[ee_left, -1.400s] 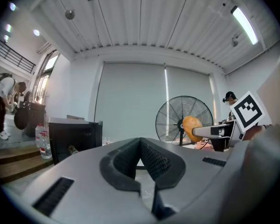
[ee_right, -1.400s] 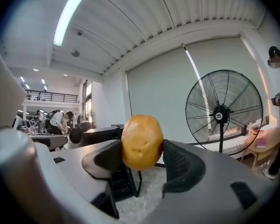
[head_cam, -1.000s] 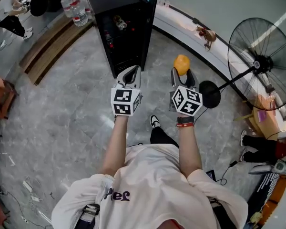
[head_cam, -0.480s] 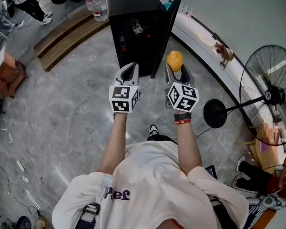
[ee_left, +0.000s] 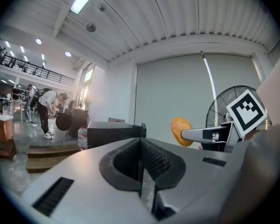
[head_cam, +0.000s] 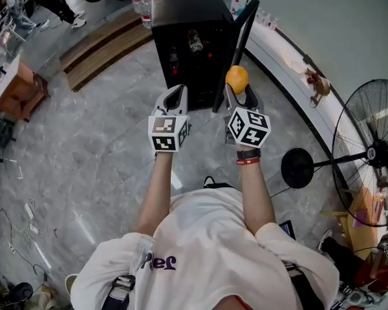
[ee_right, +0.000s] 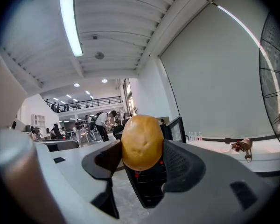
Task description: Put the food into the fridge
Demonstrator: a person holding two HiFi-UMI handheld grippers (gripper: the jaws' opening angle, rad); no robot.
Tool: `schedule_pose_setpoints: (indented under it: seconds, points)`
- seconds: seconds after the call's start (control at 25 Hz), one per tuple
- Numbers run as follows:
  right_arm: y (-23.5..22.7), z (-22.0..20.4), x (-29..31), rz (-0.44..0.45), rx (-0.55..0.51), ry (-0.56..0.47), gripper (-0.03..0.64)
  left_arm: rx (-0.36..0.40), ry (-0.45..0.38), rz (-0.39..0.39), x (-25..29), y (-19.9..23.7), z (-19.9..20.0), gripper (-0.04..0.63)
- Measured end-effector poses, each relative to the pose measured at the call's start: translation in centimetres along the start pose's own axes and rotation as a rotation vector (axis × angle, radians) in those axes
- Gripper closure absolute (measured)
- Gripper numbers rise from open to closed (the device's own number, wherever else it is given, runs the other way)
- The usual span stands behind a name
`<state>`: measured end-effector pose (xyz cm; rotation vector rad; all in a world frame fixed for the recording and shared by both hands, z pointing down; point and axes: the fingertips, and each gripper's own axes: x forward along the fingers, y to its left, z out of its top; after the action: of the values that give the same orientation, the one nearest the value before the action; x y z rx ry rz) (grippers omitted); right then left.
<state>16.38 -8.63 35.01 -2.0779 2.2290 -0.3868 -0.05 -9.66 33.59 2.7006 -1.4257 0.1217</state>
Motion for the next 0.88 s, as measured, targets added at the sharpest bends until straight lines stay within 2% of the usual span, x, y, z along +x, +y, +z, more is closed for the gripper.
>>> schedule_pose_setpoints:
  seconds: [0.44, 0.68, 0.88]
  points:
    - [-2.2, -0.7, 5.9, 0.119, -0.015, 0.026, 0.327, -0.015, -0.009, 0.077, 4.9, -0.3, -1.5, 0.578]
    - [-1.1, -2.7, 8.1, 0.181, 0.003, 0.066, 0.327, -0.002, 0.019, 0.091, 6.1, 0.0, -3.0, 0.578]
    - [-0.1, -4.2, 10.9, 0.201, -0.036, 0.106, 0.327, -0.025, 0.033, 0.104, 7.3, 2.1, -3.9, 0.578]
